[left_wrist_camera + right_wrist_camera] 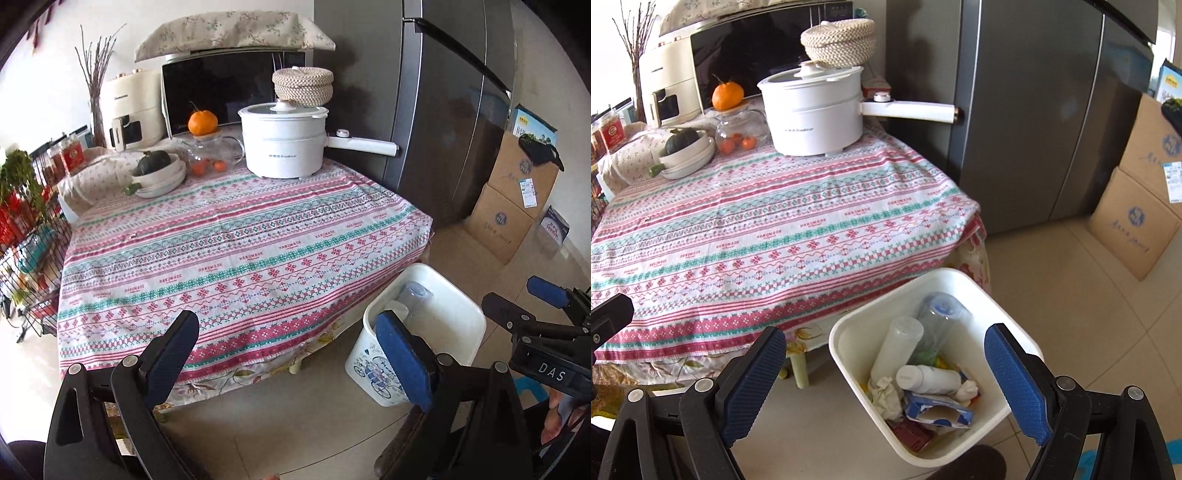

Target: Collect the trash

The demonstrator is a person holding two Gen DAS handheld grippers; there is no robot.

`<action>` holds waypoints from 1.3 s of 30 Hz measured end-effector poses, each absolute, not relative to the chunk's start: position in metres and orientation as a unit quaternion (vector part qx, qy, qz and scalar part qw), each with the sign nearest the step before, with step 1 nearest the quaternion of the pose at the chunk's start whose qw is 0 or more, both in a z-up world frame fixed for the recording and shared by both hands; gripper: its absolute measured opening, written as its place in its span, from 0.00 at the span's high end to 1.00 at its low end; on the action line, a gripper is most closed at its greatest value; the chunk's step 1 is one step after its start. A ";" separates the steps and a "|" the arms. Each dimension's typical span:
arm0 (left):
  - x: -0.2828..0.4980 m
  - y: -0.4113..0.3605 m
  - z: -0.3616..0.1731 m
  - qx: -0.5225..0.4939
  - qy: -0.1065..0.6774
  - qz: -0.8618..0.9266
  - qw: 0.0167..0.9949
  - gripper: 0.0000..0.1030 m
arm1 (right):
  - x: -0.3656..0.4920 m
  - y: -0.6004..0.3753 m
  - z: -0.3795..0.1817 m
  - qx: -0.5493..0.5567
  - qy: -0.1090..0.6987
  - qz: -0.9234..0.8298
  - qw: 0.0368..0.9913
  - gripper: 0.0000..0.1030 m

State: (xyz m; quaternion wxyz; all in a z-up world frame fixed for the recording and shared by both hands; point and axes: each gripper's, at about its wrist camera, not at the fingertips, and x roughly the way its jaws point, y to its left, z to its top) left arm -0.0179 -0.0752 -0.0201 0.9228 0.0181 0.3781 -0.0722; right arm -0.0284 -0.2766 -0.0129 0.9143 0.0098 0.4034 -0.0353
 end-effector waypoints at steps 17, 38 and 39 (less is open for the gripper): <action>-0.018 -0.077 -0.024 0.016 0.387 -0.082 0.918 0.05 | -0.030 -0.275 -0.016 0.011 0.408 -0.035 0.912 0.12; -0.020 -0.079 -0.023 0.017 0.387 -0.082 0.918 0.05 | -0.030 -0.274 -0.016 0.011 0.408 -0.036 0.912 0.12; -0.020 -0.079 -0.023 0.017 0.387 -0.082 0.918 0.05 | -0.030 -0.274 -0.016 0.010 0.408 -0.036 0.912 0.12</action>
